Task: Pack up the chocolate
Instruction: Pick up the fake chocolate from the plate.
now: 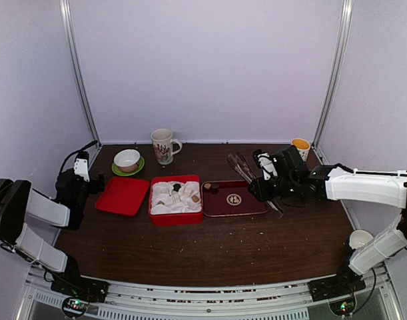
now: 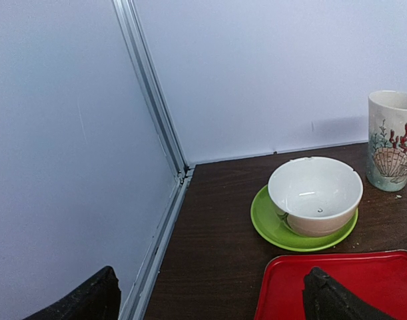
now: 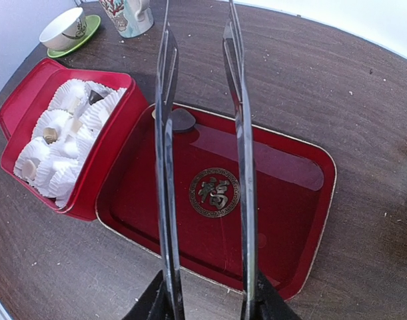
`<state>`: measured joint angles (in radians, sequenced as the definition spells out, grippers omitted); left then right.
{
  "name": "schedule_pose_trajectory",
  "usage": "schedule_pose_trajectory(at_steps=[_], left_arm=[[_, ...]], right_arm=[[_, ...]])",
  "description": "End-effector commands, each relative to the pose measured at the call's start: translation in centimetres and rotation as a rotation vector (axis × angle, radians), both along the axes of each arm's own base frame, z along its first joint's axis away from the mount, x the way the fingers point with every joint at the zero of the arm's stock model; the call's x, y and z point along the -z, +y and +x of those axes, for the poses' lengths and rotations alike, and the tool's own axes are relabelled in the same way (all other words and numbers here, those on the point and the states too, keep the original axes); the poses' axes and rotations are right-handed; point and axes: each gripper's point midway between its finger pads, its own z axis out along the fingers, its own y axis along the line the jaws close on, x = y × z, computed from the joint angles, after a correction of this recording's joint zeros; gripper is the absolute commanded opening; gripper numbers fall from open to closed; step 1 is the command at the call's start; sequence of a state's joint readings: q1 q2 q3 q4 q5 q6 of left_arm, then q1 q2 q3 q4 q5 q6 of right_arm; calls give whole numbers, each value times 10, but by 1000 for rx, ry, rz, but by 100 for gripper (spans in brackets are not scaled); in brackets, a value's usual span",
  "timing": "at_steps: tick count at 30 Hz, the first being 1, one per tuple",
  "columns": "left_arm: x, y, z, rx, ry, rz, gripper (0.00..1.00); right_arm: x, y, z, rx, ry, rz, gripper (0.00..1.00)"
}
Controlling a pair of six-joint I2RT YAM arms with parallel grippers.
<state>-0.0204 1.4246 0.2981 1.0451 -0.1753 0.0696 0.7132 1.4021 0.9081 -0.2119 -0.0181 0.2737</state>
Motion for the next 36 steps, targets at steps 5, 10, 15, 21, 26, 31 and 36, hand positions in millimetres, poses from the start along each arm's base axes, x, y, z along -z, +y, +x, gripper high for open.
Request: schedule_pose_trajectory(at_steps=[5,10,15,21,26,31,36], left_arm=[[-8,1,1,3,-32,4,98],[-8,1,1,3,-33,4,98],[-8,1,0,3,-32,4,98],[-8,1,0,3,-31,4,98],[-8,1,1,2,-32,3,98],[-8,1,1,3,-31,4,98],[-8,1,1,3,-33,4,98]], right_arm=[[-4,-3,5,35,-16,27,37],[-2,3,7,19,-3,32,38],[2,11,12,8,24,22,37],[2,17,15,7,32,53,38],[5,13,13,12,37,34,38],[21,13,12,5,75,-7,38],[39,11,7,-5,140,-61,39]])
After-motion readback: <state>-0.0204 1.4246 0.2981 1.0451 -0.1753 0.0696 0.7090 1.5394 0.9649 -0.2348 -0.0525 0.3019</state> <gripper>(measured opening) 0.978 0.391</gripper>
